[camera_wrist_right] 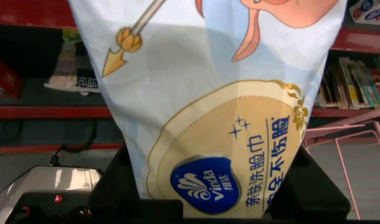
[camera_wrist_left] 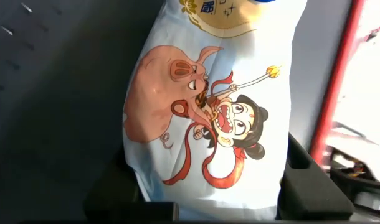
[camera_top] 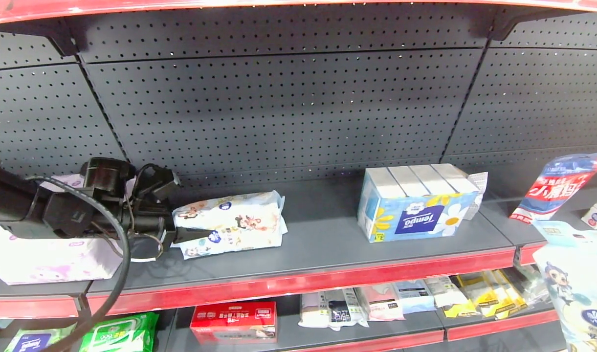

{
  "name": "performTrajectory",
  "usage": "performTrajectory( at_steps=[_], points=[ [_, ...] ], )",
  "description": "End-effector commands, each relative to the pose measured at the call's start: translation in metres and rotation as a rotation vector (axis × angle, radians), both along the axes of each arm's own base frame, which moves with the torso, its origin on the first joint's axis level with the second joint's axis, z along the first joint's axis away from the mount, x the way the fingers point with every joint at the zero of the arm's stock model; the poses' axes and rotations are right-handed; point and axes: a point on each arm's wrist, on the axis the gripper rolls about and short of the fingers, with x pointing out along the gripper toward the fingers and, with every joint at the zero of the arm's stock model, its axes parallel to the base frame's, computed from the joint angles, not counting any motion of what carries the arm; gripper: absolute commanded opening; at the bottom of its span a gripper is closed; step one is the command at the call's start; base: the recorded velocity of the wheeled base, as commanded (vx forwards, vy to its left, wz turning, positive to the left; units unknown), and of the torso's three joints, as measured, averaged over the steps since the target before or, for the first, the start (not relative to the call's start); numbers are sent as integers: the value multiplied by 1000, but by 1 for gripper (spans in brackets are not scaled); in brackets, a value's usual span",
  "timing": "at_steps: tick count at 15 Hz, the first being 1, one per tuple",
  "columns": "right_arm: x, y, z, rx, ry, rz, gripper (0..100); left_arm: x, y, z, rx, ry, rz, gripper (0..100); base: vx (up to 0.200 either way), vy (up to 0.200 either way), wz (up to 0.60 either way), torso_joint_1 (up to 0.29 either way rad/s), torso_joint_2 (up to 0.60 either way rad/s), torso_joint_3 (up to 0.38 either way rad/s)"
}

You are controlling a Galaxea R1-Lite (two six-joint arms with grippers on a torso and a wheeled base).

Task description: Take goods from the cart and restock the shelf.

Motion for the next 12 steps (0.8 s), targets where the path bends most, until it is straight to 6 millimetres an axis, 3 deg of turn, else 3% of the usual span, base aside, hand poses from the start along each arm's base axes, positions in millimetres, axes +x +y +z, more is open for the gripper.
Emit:
performTrajectory(
  at_steps=[1,6,12],
  points=[
    [0,0,0,0,2,1,0,-14,-2,2,-18,17,-1,0,0,0,0,0,0,0],
    [-1,0,-4,-1,11,1,0,-27,-2,10,-33,26,12,0,0,0,0,0,0,0],
    [-1,0,-2,-2,2,-4,0,-34,-9,0,-45,-12,-24,0,0,0,0,0,0,0]
  ],
)
